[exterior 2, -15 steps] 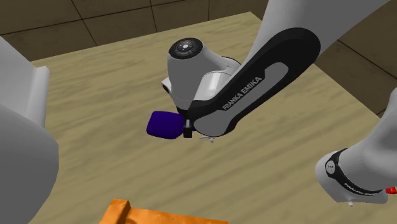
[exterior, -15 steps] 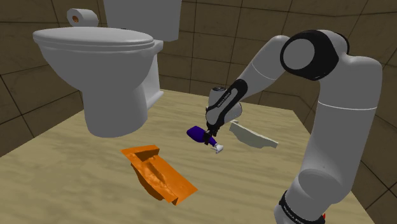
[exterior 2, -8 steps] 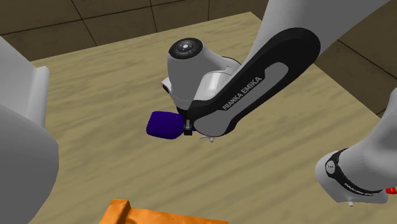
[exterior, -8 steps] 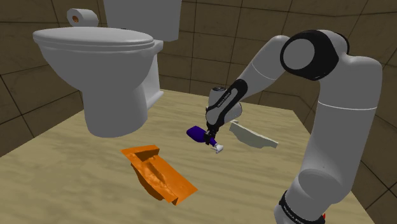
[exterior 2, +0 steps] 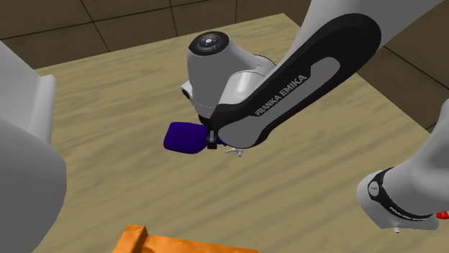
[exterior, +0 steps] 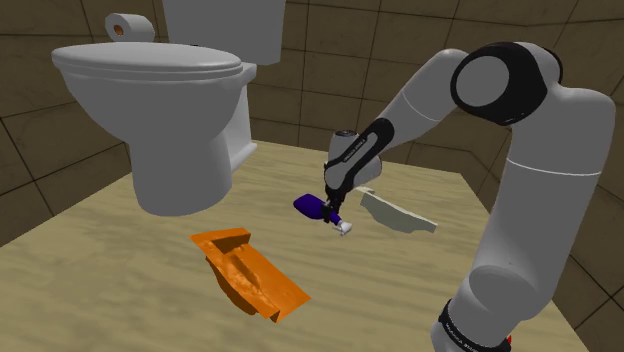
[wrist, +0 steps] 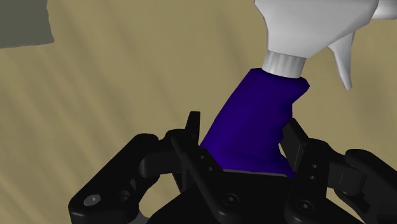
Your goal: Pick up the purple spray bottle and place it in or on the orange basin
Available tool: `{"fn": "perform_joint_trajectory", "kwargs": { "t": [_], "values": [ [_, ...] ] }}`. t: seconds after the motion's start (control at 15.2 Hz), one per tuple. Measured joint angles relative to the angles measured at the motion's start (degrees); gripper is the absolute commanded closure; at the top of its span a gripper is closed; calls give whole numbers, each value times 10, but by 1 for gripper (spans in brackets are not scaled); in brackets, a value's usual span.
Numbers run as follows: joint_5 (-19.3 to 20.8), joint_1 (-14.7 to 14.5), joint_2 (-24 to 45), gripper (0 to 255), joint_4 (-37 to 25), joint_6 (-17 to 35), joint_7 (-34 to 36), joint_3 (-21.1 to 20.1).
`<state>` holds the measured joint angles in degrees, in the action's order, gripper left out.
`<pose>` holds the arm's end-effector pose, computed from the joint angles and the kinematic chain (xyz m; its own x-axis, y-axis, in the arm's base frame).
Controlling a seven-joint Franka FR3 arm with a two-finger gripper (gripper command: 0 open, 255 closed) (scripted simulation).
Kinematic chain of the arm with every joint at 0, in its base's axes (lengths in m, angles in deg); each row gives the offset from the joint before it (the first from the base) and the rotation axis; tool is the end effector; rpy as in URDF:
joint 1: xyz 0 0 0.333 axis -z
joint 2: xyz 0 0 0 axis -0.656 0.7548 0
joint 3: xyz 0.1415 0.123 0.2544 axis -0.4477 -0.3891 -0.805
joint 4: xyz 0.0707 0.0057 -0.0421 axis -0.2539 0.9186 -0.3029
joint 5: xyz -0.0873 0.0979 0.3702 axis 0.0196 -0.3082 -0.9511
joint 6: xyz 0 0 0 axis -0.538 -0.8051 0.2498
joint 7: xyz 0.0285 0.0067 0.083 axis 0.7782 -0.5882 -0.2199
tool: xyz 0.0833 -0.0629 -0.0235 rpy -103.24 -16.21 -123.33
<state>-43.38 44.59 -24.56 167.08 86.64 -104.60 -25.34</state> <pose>0.4948 -0.0769 0.2307 0.9812 0.1914 0.0263 0.1894 -0.9799 0.0629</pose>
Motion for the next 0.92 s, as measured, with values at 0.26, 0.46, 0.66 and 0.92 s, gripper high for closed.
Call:
{"fn": "perform_joint_trajectory", "kwargs": {
  "t": [0.26,0.46,0.66,0.92],
  "values": [
    [2,-2,-30,255,0,-30,2,0],
    [3,-2,-51,255,-2,-53,1,1],
    [4,-3,-74,255,-3,-76,1,1],
    [5,-3,-96,255,-10,-106,1,1]
  ]
}}
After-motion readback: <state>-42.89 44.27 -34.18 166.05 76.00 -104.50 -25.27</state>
